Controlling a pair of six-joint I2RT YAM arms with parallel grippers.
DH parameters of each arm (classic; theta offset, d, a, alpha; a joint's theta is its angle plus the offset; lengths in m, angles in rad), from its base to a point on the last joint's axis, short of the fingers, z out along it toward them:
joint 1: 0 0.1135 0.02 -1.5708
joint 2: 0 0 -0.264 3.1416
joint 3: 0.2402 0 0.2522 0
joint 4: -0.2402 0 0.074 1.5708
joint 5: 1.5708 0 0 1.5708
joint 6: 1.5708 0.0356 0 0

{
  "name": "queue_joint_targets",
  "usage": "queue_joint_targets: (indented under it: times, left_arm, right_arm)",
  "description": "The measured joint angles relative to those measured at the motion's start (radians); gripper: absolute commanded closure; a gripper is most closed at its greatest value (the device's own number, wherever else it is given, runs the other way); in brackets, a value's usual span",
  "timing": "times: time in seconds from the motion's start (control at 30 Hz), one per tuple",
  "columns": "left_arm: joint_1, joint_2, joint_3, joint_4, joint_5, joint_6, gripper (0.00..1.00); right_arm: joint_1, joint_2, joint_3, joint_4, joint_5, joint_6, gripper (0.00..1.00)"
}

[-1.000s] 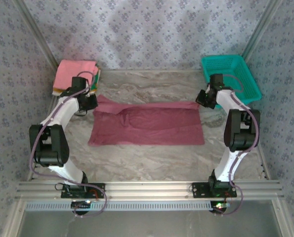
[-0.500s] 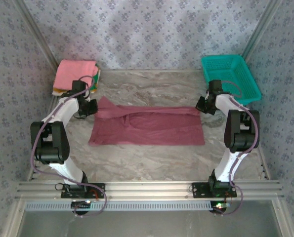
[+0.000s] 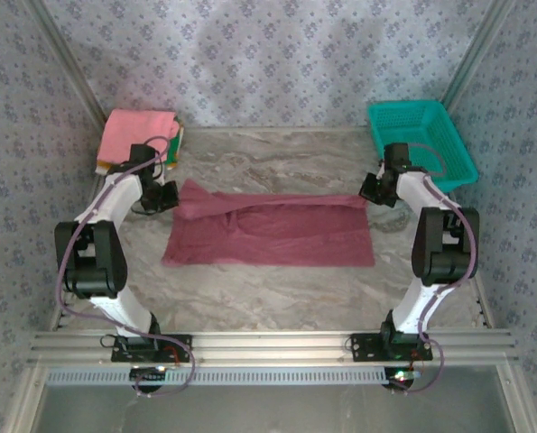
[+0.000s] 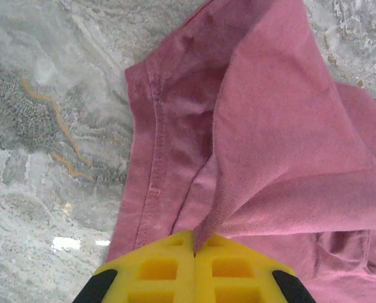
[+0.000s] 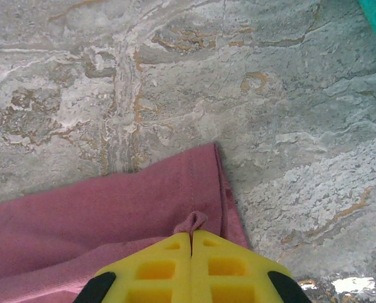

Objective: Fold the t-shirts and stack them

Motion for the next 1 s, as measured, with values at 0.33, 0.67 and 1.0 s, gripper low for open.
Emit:
queue_joint_targets:
  times: [0.33,0.67,1.0]
  left_arm:
    - [0.022,-0.007,0.003,-0.017,0.049,-0.004,1.00]
    - [0.028,-0.018,0.003,-0.019,0.077,-0.012,1.00]
    - [0.047,-0.024,-0.061,-0.011,0.085,-0.012,1.00]
  right_arm:
    - [0.000,-0.007,-0.001,-0.007,0.007,-0.003,1.00]
    - [-0.002,-0.033,-0.014,-0.010,0.016,-0.006,1.00]
    - [-0.006,-0.035,-0.134,-0.003,0.041,-0.002,0.70]
